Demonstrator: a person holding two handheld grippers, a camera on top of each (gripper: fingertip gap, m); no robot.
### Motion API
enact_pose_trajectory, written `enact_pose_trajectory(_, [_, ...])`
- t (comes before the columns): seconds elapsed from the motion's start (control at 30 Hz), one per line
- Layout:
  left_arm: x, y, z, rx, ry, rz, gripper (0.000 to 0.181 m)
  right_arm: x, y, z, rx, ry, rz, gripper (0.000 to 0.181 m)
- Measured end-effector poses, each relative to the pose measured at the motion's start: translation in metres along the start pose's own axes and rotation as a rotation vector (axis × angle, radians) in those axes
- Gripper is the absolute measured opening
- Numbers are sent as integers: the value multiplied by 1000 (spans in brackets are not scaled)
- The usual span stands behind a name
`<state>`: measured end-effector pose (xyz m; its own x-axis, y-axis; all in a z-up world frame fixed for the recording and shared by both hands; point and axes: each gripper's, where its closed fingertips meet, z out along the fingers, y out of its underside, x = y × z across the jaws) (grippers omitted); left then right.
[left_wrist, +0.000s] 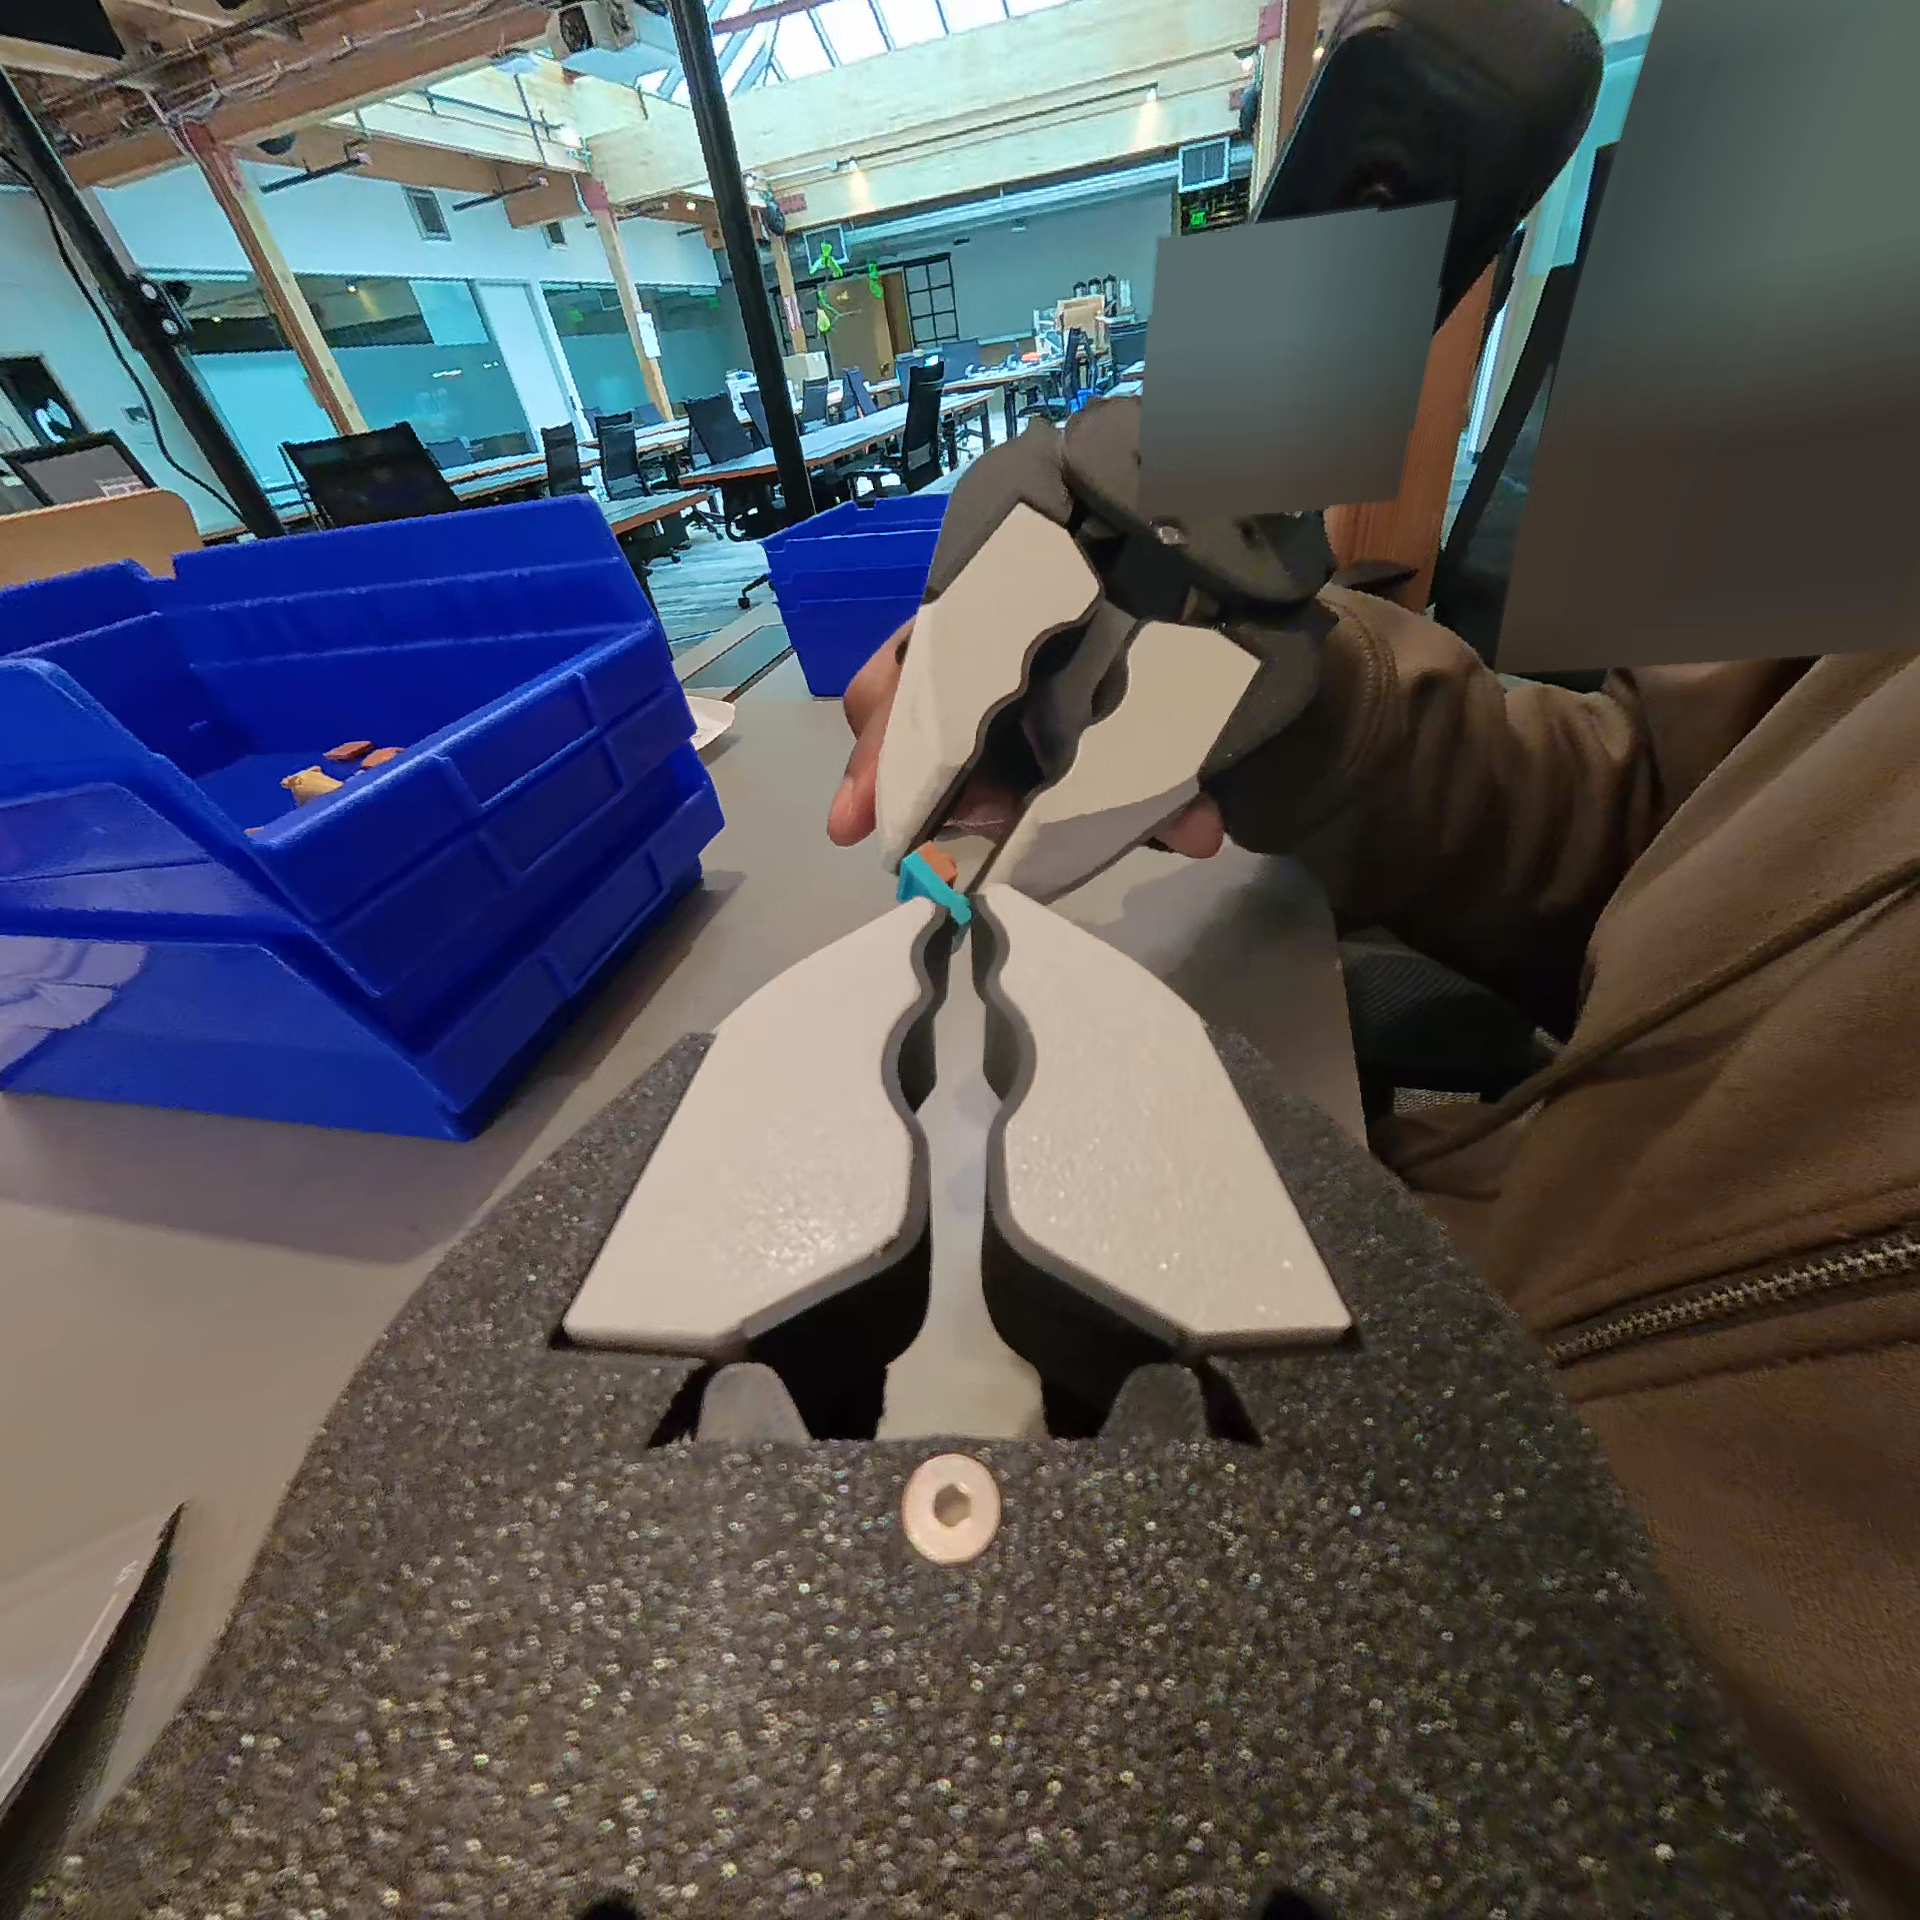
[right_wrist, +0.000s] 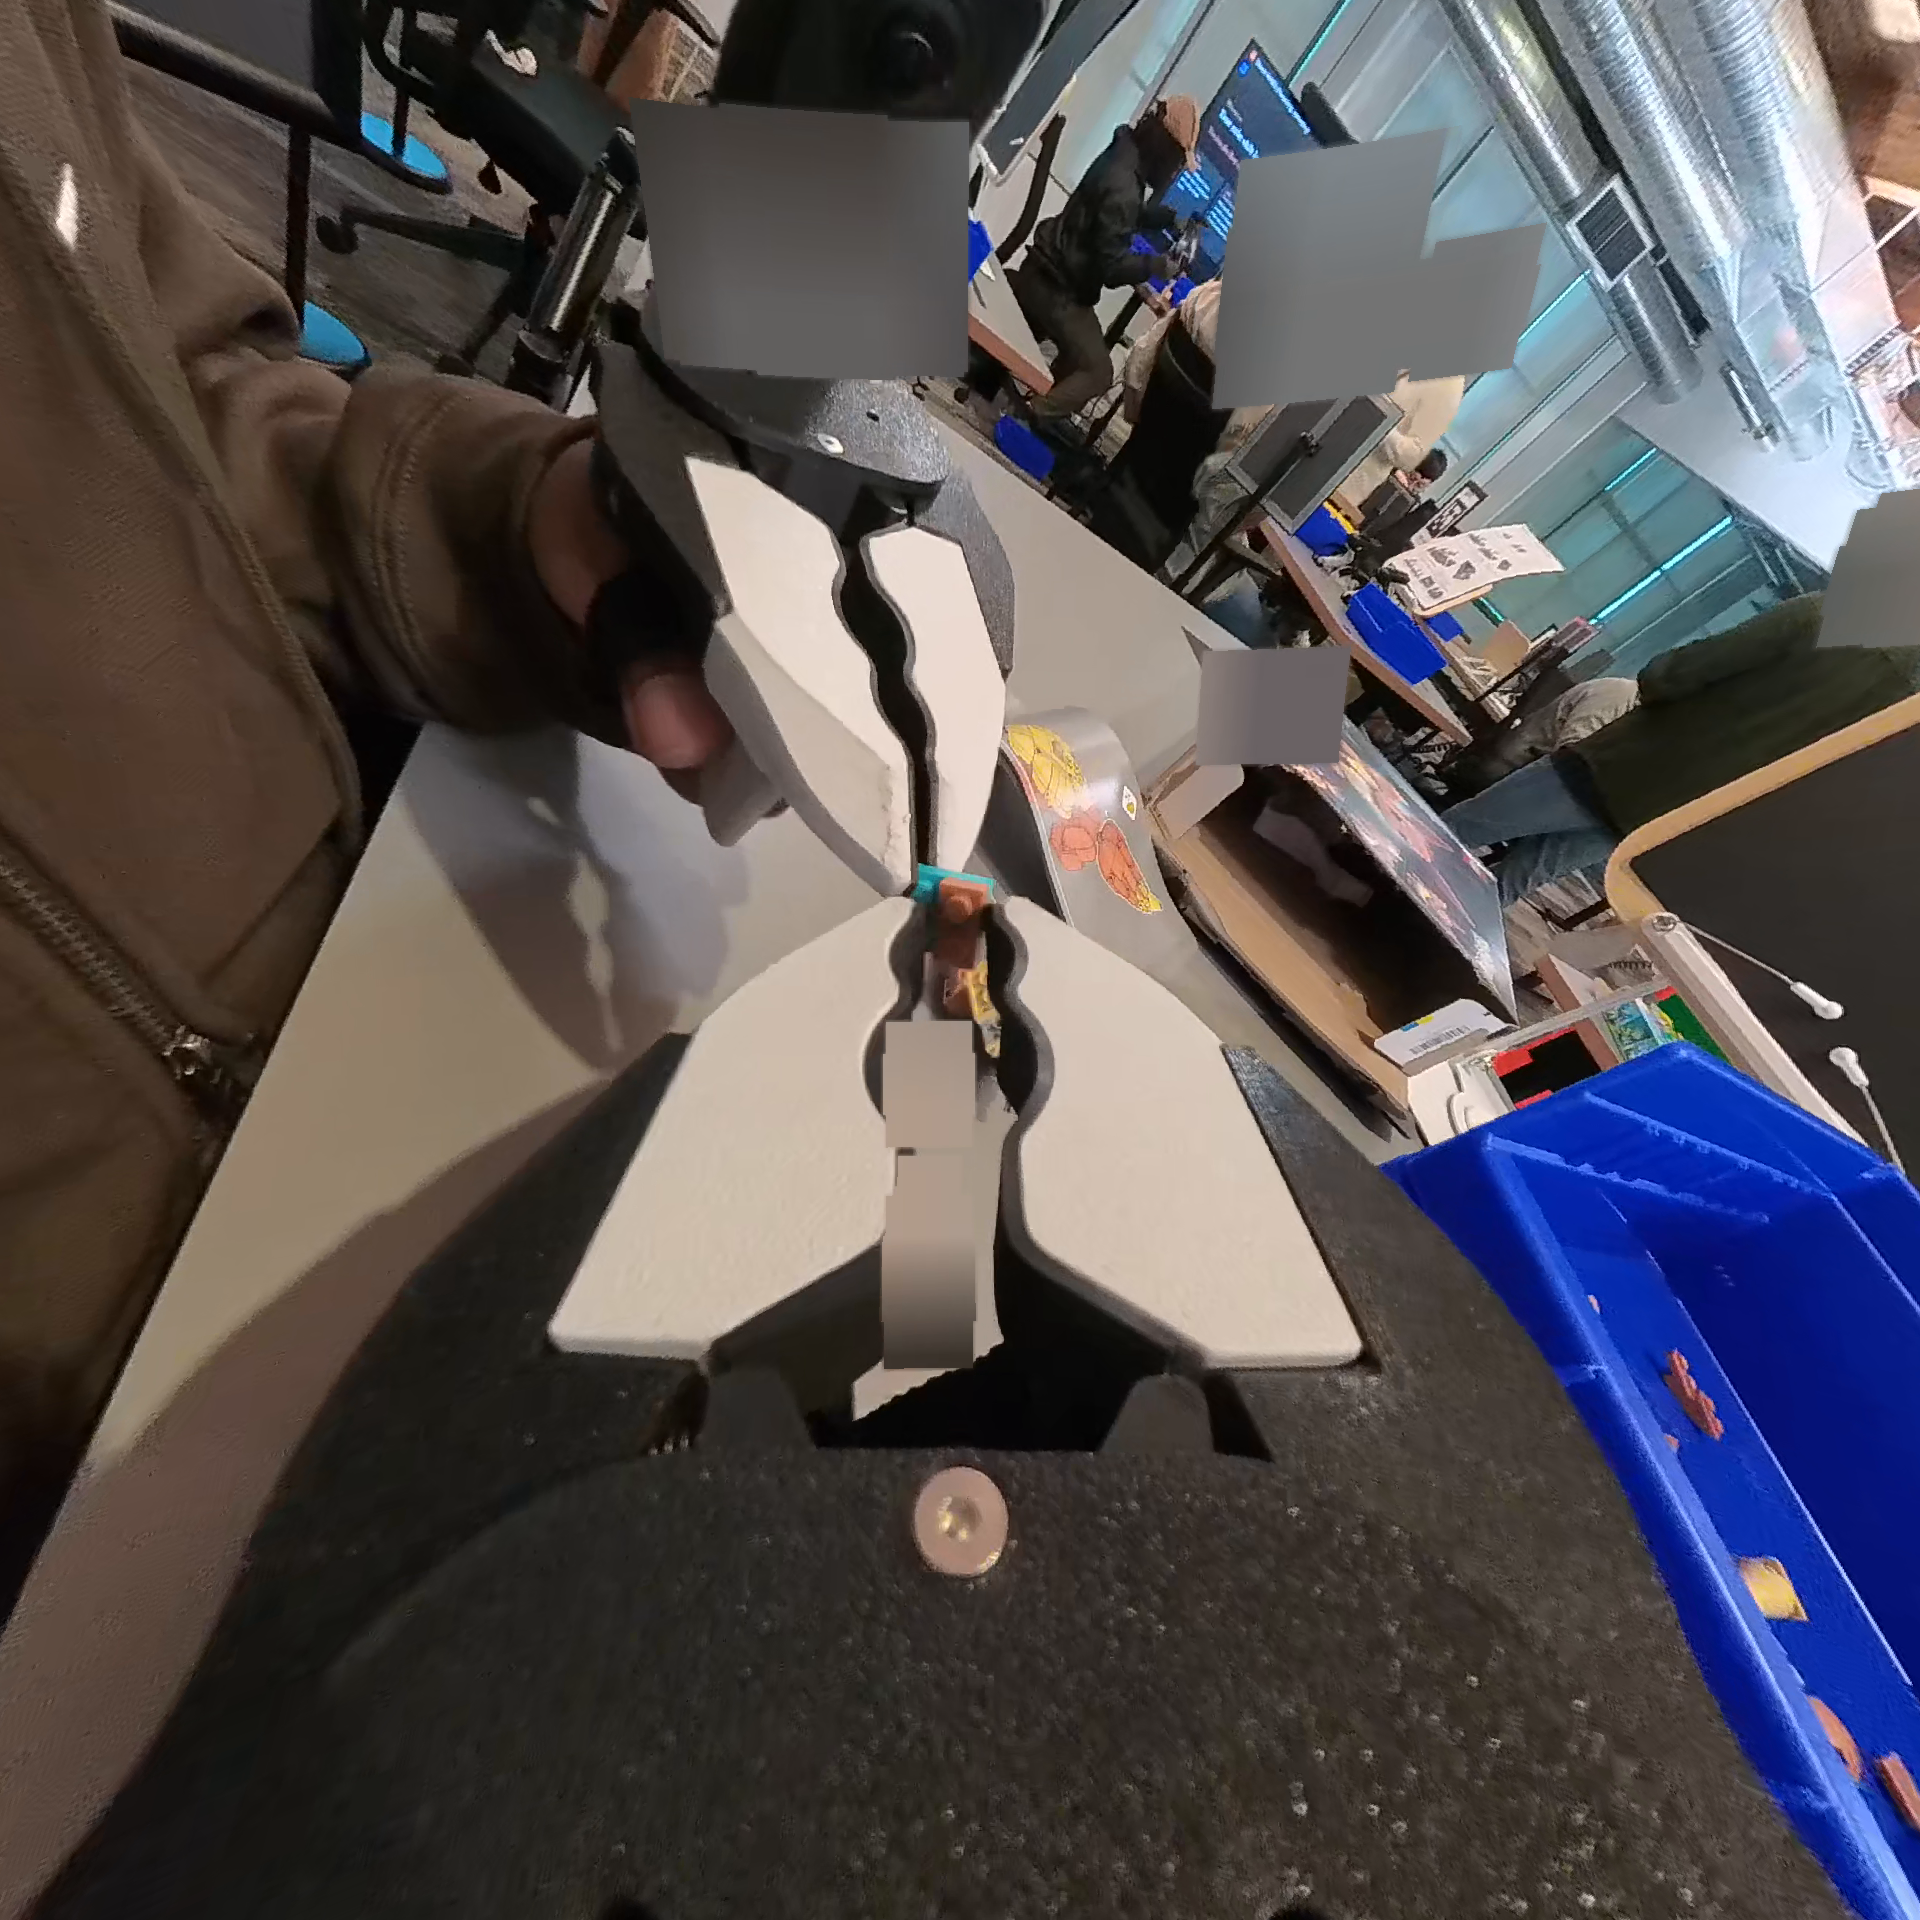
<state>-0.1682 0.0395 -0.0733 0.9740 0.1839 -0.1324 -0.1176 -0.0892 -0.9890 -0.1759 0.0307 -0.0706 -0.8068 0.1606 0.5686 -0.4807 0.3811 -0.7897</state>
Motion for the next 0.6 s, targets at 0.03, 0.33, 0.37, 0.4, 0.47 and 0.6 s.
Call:
enact_pose_trajectory(0.03, [0,0,0,1,0,-5,3,0,0,1,2,-2,2,12])
enact_pose_trajectory(0.33, [-3,0,-1,7,-13,-14,4,4,-1,2,28,34,-29,8])
enact_pose_trajectory(0.37, [-2,0,-1,6,-8,-18,4,4,-1,1,36,35,-22,8])
enact_pose_trajectory(0.4, [-2,0,0,6,-2,-23,4,4,-1,1,44,34,-13,8])
enact_pose_trajectory(0.47, [0,1,0,5,12,-32,4,2,-1,0,64,23,15,9])
enact_pose_trajectory(0.6, [1,1,-1,11,33,-63,4,1,-2,-1,90,14,34,9])
